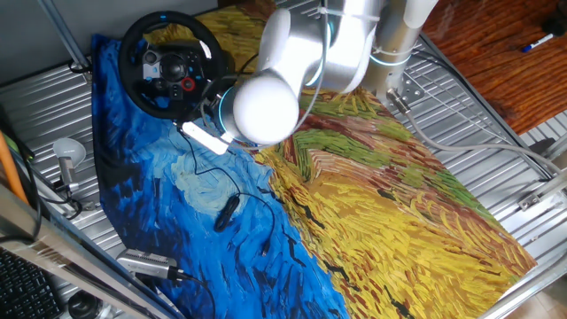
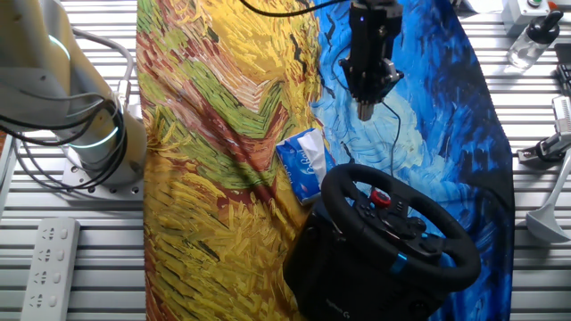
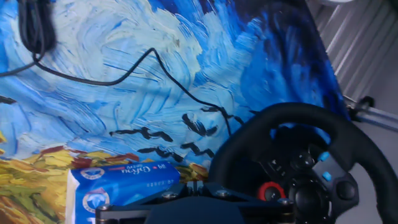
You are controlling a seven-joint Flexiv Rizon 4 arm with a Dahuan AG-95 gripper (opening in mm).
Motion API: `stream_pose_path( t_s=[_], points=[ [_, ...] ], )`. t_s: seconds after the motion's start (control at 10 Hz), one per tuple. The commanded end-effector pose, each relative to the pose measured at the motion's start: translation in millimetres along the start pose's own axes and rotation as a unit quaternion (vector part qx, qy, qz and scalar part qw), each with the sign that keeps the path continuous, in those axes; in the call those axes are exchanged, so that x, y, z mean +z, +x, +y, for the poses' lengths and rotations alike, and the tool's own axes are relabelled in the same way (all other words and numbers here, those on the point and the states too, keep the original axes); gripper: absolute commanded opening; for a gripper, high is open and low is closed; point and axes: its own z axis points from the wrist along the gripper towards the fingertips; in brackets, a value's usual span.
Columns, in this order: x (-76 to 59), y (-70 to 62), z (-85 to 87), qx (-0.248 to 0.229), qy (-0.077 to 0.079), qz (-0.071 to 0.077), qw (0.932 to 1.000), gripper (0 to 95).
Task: Rotate the steering wheel 90 degrees clockwise
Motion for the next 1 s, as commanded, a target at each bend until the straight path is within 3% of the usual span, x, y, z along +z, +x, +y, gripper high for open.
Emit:
stream_pose_path(
  t_s=[0.1, 0.3, 0.6, 1.0],
  points=[
    [0.9, 2.8, -1.9, -0.024, -0.094, -0.070, 0.9928, 0.0],
    [3.1, 10.2, -8.6, -0.033, -0.117, -0.086, 0.9888, 0.0],
    [4.5, 12.9, -20.7, -0.047, -0.128, -0.092, 0.9864, 0.0],
    [6.4, 8.9, -46.2, -0.066, -0.178, -0.115, 0.9750, 0.0]
  ],
)
